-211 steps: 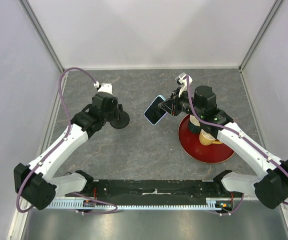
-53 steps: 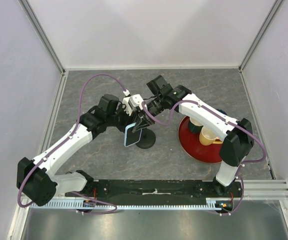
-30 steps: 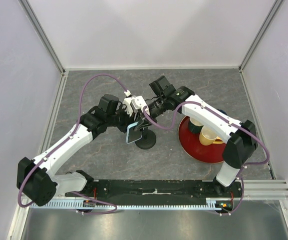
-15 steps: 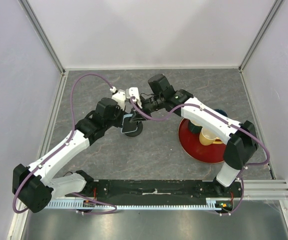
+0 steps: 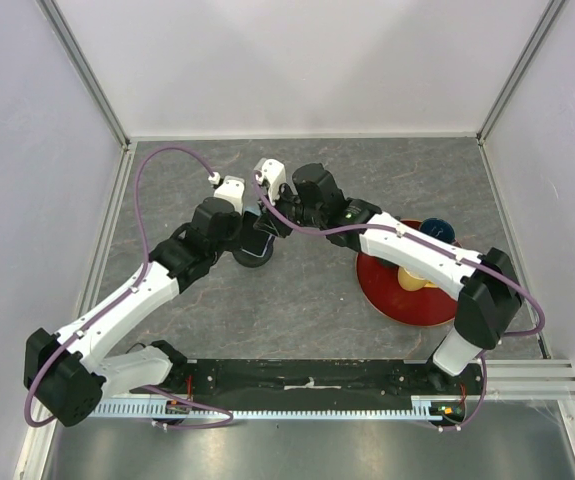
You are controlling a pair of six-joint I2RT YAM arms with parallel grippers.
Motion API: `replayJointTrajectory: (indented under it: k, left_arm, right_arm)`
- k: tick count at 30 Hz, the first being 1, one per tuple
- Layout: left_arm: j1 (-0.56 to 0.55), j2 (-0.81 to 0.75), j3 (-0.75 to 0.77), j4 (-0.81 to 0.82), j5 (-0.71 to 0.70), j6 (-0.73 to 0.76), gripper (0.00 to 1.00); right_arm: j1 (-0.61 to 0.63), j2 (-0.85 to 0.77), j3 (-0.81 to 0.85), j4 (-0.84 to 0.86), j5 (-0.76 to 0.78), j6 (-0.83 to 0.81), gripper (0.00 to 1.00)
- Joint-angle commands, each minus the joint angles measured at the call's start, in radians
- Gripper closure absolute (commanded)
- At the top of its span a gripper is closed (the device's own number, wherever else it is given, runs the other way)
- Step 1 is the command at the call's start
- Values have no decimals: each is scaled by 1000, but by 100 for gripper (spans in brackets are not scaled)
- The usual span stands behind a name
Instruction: Place the phone on the phone stand
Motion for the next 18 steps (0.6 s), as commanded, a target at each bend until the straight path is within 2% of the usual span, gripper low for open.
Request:
replayJointTrajectory:
  k: [1,8,10,12,14,18]
  left_arm:
    - [40,-93,12,36,-183,-30,98]
    - [41,-110,16,31,-192,-25,98]
    - [41,-96,71,-45,-177,-43,98]
    - [35,-39,157,-222,-146,-106,98]
    - [26,-19,239,-291,-131,-155,98]
    - [24,-36,262,-392,-114,-211,98]
  right_arm:
    - [-63,-26,-7,-40,436,70,100]
    - [-28,9,50,-130,707,70,100]
    - [1,7,58,-130,757,67,100]
    - [25,14,62,-115,760,47,100]
    - [41,23,75,-109,761,42,100]
    - [56,55,88,-103,711,39,100]
